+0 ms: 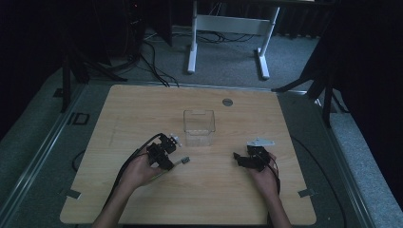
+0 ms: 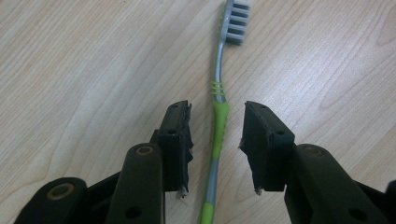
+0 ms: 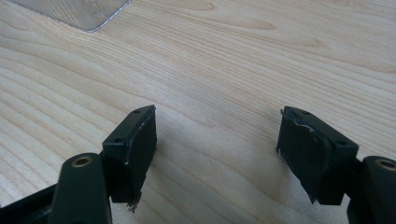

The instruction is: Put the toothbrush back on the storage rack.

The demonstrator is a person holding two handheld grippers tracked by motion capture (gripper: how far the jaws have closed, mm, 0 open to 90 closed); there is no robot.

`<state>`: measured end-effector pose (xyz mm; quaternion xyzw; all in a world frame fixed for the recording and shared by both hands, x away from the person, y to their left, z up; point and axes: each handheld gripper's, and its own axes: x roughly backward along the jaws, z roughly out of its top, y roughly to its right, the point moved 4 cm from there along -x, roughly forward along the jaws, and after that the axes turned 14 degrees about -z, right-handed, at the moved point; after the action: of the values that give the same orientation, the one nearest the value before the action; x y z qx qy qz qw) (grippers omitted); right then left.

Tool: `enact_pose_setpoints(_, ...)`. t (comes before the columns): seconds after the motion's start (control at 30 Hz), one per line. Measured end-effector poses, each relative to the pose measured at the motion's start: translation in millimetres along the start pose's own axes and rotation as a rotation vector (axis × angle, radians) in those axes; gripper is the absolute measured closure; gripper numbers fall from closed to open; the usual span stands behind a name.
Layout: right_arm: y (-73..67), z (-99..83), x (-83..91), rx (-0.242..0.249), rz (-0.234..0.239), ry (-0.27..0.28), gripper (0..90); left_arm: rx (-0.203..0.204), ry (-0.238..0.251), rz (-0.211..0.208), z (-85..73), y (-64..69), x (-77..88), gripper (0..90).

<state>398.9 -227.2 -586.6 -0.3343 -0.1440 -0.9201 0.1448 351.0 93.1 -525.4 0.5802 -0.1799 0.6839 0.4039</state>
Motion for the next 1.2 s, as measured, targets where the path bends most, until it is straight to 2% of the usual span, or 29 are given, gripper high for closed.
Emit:
enact_pose_setpoints(0.4, 0.1, 0.0, 0.0, 0.001, 0.000, 0.000, 28.2, 0.003, -0.022, -0.007, 0.0, -0.9, -4.5, 63.7)
enact_pose_setpoints(1.2, 0.0, 0.0, 0.0, 0.000, 0.000, 0.000, 28.2, -0.012, -0.104, -0.015, -2.4, -2.8, -19.8, 68.5)
